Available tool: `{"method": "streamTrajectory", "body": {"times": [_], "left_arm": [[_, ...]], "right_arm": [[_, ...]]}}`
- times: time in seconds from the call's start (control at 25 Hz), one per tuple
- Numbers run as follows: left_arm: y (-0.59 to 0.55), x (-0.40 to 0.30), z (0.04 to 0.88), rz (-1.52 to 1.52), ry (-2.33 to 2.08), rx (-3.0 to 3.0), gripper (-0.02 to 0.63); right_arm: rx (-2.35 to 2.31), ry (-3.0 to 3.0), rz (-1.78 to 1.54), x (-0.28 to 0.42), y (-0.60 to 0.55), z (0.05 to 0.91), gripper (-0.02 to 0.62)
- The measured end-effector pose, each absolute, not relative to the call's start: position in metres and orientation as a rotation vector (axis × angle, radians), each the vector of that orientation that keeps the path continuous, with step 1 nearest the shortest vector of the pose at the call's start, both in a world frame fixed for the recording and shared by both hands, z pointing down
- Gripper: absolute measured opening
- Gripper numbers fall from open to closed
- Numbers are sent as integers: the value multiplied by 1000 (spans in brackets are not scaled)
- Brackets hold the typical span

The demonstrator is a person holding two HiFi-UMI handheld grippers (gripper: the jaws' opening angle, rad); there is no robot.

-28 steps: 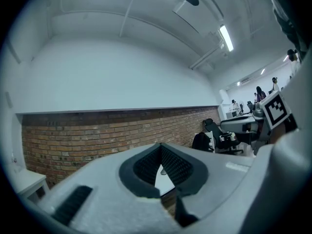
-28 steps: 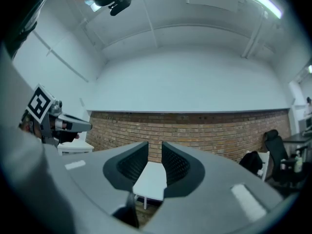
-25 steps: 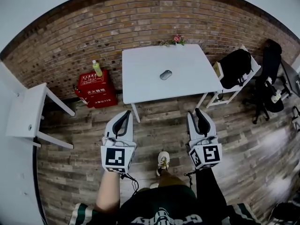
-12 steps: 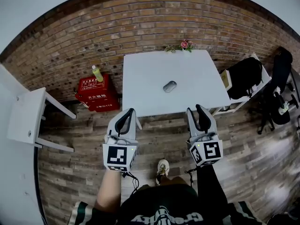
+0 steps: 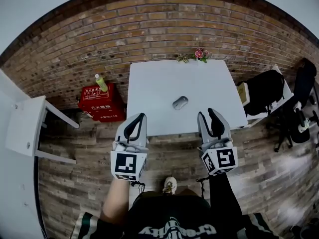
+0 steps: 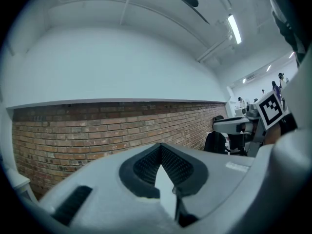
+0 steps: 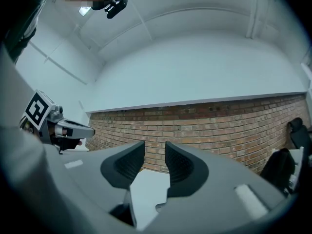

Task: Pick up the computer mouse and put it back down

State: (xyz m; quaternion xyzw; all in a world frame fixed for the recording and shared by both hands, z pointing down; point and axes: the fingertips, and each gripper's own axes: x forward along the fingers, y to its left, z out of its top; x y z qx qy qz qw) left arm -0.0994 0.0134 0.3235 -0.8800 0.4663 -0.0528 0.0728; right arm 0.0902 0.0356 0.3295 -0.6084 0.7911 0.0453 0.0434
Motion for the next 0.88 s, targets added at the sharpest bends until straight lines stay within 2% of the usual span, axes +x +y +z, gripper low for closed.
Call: {"method": "streamTrajectory", "body": {"times": [0.88], "left_arm": [[-22, -62, 328, -213, 1365, -2682, 5]], "right_arm": [[-1881, 2388, 35, 131, -1, 349, 143]]}}
